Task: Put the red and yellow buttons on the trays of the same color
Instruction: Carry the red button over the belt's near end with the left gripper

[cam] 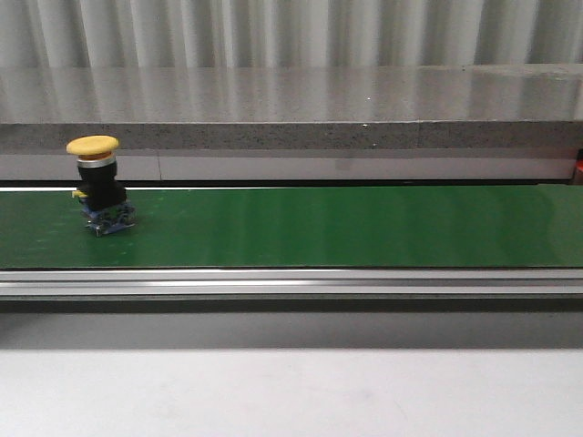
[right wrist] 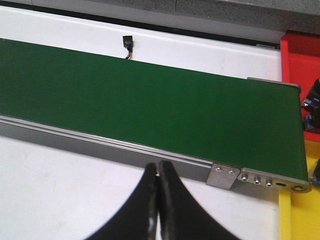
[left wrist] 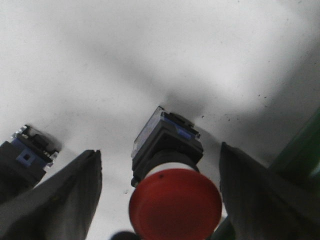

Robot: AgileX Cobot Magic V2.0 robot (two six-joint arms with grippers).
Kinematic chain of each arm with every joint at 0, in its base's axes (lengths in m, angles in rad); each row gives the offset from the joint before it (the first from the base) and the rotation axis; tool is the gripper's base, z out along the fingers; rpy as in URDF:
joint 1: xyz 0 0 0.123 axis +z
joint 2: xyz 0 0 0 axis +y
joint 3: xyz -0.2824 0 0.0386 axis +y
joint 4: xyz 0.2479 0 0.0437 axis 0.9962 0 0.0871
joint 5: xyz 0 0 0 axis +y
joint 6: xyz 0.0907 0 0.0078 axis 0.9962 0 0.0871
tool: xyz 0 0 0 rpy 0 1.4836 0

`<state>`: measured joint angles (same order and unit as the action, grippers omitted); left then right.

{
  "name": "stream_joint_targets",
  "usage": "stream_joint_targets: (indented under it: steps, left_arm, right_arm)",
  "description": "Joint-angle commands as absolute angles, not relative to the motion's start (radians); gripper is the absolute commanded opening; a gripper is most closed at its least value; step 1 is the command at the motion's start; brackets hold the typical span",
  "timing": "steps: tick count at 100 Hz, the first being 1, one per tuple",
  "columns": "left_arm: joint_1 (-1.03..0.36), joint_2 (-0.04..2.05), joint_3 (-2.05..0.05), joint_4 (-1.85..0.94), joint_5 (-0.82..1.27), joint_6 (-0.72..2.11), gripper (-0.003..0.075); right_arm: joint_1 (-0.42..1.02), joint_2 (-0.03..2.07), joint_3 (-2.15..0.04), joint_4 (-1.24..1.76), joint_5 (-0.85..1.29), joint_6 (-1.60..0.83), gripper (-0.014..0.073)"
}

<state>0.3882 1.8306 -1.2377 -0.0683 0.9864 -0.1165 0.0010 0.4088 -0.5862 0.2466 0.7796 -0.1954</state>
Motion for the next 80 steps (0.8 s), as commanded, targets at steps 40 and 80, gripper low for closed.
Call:
stream_joint_targets:
  steps: [40, 80]
  left_arm:
    - [0.389, 1.758, -1.276, -0.074, 0.998, -0.119, 0.0095]
    - [0.336, 1.534, -1.276, -0.071, 1.019, -0.056, 0.0095]
  right_arm:
    - [0.002, 0.415, -0.61, 0.251, 0.718, -0.201, -0.0067]
    - [0.002, 0.415, -0.61, 0.251, 0.718, -0.201, -0.0067]
